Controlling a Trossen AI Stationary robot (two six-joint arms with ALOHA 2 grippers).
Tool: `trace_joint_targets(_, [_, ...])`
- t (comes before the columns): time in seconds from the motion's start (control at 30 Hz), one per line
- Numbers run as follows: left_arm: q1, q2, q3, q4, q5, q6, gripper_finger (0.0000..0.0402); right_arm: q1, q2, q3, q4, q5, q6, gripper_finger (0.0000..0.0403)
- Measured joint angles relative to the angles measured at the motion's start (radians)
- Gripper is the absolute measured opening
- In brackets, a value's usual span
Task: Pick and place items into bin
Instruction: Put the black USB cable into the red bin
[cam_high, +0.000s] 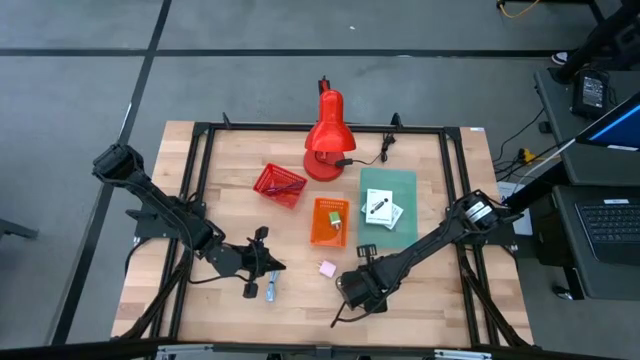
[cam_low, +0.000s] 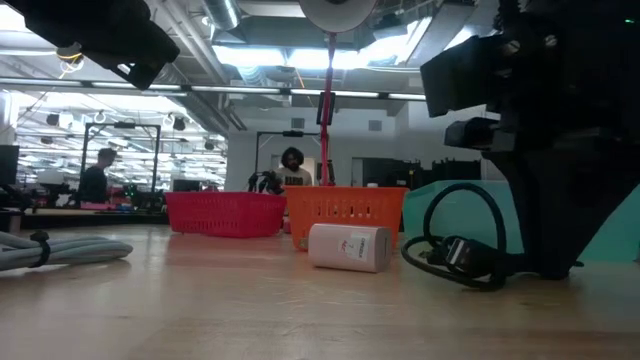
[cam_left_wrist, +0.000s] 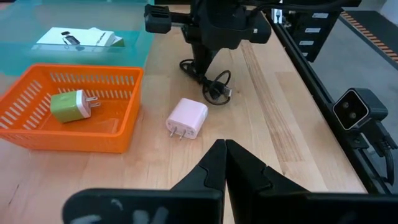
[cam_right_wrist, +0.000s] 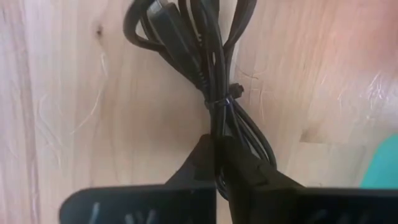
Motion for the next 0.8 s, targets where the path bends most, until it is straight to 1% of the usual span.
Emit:
trace_joint_targets(0.13, [0.0, 0.0, 0.0, 0.001, 0.0, 0.0, 0.0004, -0.01, -0.037, -0.007, -0.008, 0.013, -0.003, 0.0001])
trace_joint_targets(0.3, [0.004, 0.0, 0.0, 0.024, -0.01, 0.0, 0.0015, -0.028, -0.119, -0.003, 0.003, 0.027, -0.017, 0.0])
trace_joint_targets(0.43, [0.005, 0.0, 0.0, 0.044, -0.056, 0.007, 0.0037, -0.032, -0.173, -0.005, 0.006, 0.048, -0.054, 0.0])
trace_joint_targets(0.57, [0.005, 0.0, 0.0, 0.054, -0.085, 0.044, 0.007, -0.032, -0.217, -0.007, 0.044, 0.07, -0.06, 0.0])
trace_joint_targets(0.67, [0.005, 0.0, 0.0, 0.064, -0.085, 0.076, 0.01, -0.031, -0.266, -0.064, 0.185, 0.068, -0.084, 0.0])
trace_joint_targets(0.8, [0.005, 0.011, 0.0, 0.137, -0.094, 0.131, 0.014, -0.031, -0.349, -0.228, 0.446, 0.065, -0.086, 0.0])
